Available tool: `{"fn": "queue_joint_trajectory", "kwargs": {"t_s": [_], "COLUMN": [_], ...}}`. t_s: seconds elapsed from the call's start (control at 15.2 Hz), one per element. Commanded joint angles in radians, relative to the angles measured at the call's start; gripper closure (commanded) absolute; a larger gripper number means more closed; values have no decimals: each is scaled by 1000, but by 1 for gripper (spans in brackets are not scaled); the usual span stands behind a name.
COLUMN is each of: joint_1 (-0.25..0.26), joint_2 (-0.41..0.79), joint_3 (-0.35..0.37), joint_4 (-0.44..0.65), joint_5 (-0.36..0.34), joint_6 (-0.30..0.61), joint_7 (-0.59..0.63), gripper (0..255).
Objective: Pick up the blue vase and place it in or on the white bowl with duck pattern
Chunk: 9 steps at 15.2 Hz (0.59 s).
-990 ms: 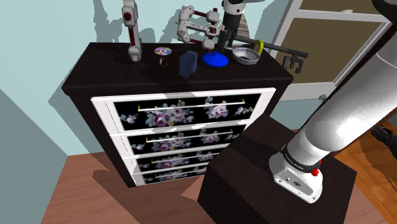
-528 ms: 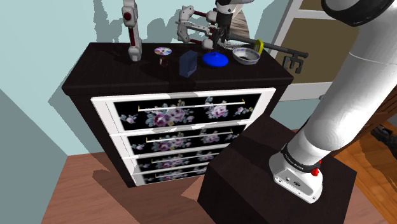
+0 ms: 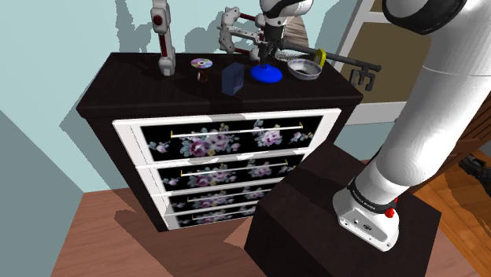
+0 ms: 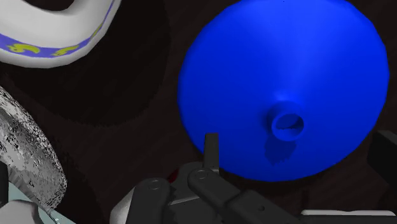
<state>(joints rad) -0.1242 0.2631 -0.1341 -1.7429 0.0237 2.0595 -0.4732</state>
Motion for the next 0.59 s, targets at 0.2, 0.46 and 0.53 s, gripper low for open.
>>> {"fn": "queue_joint_trajectory", "kwargs": {"t_s": [0.2, 0.46, 0.53], "joint_1": [-1, -1, -1], "joint_2": [8, 8, 8], "joint_3": [0, 0, 0], "joint_4": [-7, -7, -7], "joint_5": [1, 1, 1], "joint_6": [15, 15, 15], "joint_7": [-1, -1, -1], "gripper": [0, 0, 255]}}
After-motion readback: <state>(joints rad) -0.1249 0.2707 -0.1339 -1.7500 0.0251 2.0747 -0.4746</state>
